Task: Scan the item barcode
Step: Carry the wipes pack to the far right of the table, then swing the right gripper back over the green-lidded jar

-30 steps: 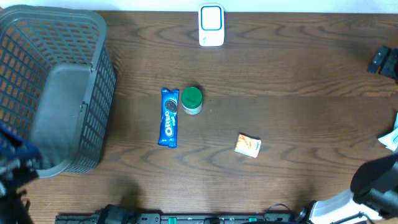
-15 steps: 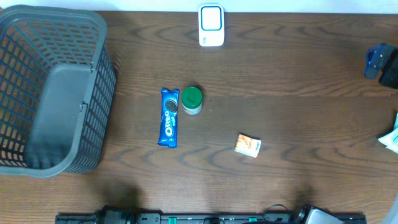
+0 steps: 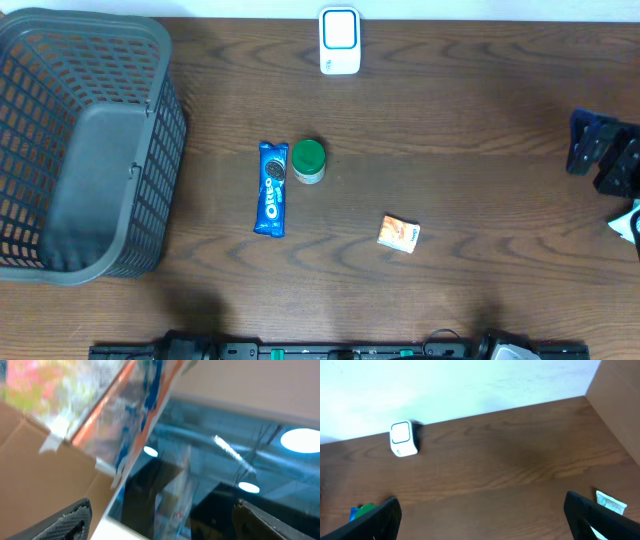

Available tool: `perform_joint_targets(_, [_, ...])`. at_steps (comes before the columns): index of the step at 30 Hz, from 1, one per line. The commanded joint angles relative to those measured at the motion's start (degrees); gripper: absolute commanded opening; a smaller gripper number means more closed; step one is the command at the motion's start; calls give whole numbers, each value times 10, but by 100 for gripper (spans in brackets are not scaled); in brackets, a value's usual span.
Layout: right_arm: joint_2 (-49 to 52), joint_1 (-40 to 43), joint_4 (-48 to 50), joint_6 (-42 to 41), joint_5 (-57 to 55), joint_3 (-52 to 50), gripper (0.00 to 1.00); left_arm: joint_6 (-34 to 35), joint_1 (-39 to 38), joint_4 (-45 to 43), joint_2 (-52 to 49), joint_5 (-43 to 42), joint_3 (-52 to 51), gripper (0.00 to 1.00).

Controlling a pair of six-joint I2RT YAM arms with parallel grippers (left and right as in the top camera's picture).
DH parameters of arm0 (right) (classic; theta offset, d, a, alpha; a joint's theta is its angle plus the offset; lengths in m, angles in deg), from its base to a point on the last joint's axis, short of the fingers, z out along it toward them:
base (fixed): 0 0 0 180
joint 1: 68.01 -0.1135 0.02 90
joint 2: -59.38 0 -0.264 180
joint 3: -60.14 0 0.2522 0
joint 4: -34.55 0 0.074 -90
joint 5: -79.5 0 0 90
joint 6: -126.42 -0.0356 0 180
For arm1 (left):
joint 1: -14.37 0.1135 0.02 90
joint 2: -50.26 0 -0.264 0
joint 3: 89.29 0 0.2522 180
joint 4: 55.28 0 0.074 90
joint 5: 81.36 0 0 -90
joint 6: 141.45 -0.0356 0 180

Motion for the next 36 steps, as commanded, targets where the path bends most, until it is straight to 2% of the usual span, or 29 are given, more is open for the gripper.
perform_joint_targets(1, [-7,-14,-7,40,40,6,99,61,3,29,-10,-2,-28,90])
perform_joint_targets(4, [-2,-17,-12,67,124,6,99,59,3,21,-11,-71,-100,90])
perform_joint_targets(10, [33,-23,-25,57,175,5,99,44,3,-47,-16,-75,-242,90])
perform_joint_targets(15, [72,-83,-53,46,182,5,99,44,3,-50,-22,-87,-320,90])
perform_joint_targets(19, [103,-141,-49,36,232,5,99,45,3,-50,-27,-132,-360,90])
perform_joint_targets(23, [142,-195,-31,9,285,5,99,46,3,-50,-37,-133,-386,90])
perform_joint_targets(26, [175,-270,-21,-8,193,5,99,55,3,-52,-45,-133,-406,90])
perform_joint_targets(30, [233,-405,14,-137,-28,5,99,60,3,-54,-56,-136,-430,90])
perform_joint_targets(31, [248,-430,26,-148,-59,5,99,60,3,-54,-59,-135,-436,90])
perform_joint_targets(36, [338,-518,81,-204,-96,5,99,62,3,-54,-59,-135,-459,90])
